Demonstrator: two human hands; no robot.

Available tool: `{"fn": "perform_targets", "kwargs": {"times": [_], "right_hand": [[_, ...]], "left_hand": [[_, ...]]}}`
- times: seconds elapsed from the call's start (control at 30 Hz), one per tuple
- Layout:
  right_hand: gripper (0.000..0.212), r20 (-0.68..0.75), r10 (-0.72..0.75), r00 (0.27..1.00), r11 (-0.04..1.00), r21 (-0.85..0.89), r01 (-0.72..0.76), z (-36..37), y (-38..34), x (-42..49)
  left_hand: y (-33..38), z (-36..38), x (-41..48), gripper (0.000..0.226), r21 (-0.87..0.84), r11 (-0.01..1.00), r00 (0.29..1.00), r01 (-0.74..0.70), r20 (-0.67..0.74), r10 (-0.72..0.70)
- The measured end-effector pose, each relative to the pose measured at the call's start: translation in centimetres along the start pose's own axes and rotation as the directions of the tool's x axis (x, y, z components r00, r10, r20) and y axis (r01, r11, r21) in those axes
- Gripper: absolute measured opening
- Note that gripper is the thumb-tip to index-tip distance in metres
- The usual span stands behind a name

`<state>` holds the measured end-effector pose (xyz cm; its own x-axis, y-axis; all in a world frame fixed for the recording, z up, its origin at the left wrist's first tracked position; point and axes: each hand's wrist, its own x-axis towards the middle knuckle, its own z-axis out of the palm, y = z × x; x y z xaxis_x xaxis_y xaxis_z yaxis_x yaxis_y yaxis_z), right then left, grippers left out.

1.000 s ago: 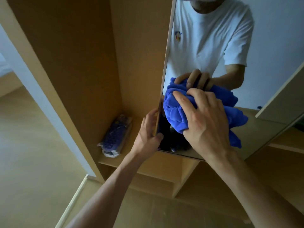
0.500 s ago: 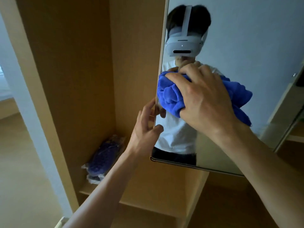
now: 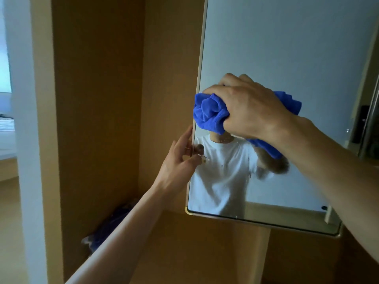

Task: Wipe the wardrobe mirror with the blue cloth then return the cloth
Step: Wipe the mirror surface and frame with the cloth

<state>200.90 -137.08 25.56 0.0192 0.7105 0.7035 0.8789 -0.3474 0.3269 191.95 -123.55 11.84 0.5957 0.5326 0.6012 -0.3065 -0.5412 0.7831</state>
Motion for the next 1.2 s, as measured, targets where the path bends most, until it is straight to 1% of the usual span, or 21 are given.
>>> {"fn": "perform_targets", "kwargs": {"times": [0.1,0.17,0.27,0.37,0.47,0.53,0.6,0.7,0.73,0.83,0.87,0.93,1.0,1.07,1.1,1.2], "right_hand": [[0.058,0.015,-0.019,1.0,1.0,0.004,0.019,0.6,-0.4,-0.8],[0.059,0.024,-0.024,0.999,1.0,0.013,0.024,1.3,-1.0,-1.6],[0.059,0.011,-0.034,0.999,0.999,0.02,0.034,2.7,-1.8,-3.0],[0.062,0.005,-0.049,0.999,0.999,-0.001,0.049,4.5,-2.3,-4.5],[0.063,0.02,-0.066,0.998,0.998,-0.021,0.067,5.8,-2.8,-5.8],[0.061,0.036,-0.091,0.995,0.995,-0.036,0.092,6.3,-3.0,-6.4],[0.058,0.051,-0.113,0.992,0.992,-0.049,0.116,6.5,-3.2,-6.8],[0.059,0.046,-0.151,0.987,0.986,-0.069,0.154,6.0,-3.2,-7.0],[0.06,0.042,-0.149,0.988,0.987,-0.057,0.151,5.7,-3.1,-6.8],[0.059,0.025,-0.113,0.993,0.993,-0.026,0.114,4.3,-2.6,-5.9],[0.059,0.013,-0.11,0.994,0.993,-0.042,0.111,3.8,-2.3,-5.5],[0.058,-0.024,-0.109,0.994,0.991,-0.087,0.106,2.7,-1.7,-4.4],[0.059,-0.076,-0.077,0.994,0.992,-0.11,0.068,1.6,-0.7,-3.3],[0.061,-0.132,-0.028,0.991,0.995,-0.103,0.015,0.3,0.6,-2.3],[0.061,-0.151,-0.012,0.988,0.995,-0.102,-0.003,-0.2,1.3,-1.9],[0.057,-0.162,-0.002,0.987,0.995,-0.101,-0.014,-1.2,2.5,-1.4]], "left_hand": [[-0.2,-0.2,0.0,0.075,-0.026,1.0,1.0,0.007,0.011,-0.006],[-0.2,-0.3,0.0,0.069,-0.042,0.999,0.999,0.003,0.039,-0.002],[-0.3,-0.4,-0.2,0.057,-0.146,0.989,0.998,0.018,0.069,-0.008],[-0.4,-0.1,-0.8,0.045,-0.222,0.974,0.999,0.034,0.049,-0.024],[-0.3,0.2,-1.1,0.039,-0.306,0.948,0.997,0.083,0.014,-0.082],[-0.2,0.3,-1.2,0.032,-0.318,0.943,0.995,0.097,-0.001,-0.102],[-0.3,0.4,-1.3,0.03,-0.3,0.949,0.995,0.095,-0.012,-0.104],[-0.9,0.5,-1.3,0.031,-0.247,0.966,0.996,0.076,-0.024,-0.085],[-1.0,0.5,-1.3,0.035,-0.221,0.973,0.996,0.069,-0.034,-0.079],[-1.4,0.9,-1.5,0.061,-0.172,0.984,0.996,0.053,-0.058,-0.064],[-1.4,1.1,-1.6,0.063,-0.155,0.987,0.997,0.043,-0.063,-0.054],[-1.0,1.4,-1.9,0.054,-0.153,0.988,0.997,0.03,-0.072,-0.041],[-0.9,1.5,-2.3,0.043,-0.169,0.985,0.997,0.034,-0.064,-0.045],[-0.7,1.4,-2.7,0.042,-0.144,0.988,0.997,0.052,-0.052,-0.06],[-0.5,1.4,-2.8,0.048,-0.133,0.989,0.997,0.057,-0.048,-0.064],[-0.4,1.7,-2.9,0.078,-0.103,0.993,0.997,0.048,-0.059,-0.054]]}}
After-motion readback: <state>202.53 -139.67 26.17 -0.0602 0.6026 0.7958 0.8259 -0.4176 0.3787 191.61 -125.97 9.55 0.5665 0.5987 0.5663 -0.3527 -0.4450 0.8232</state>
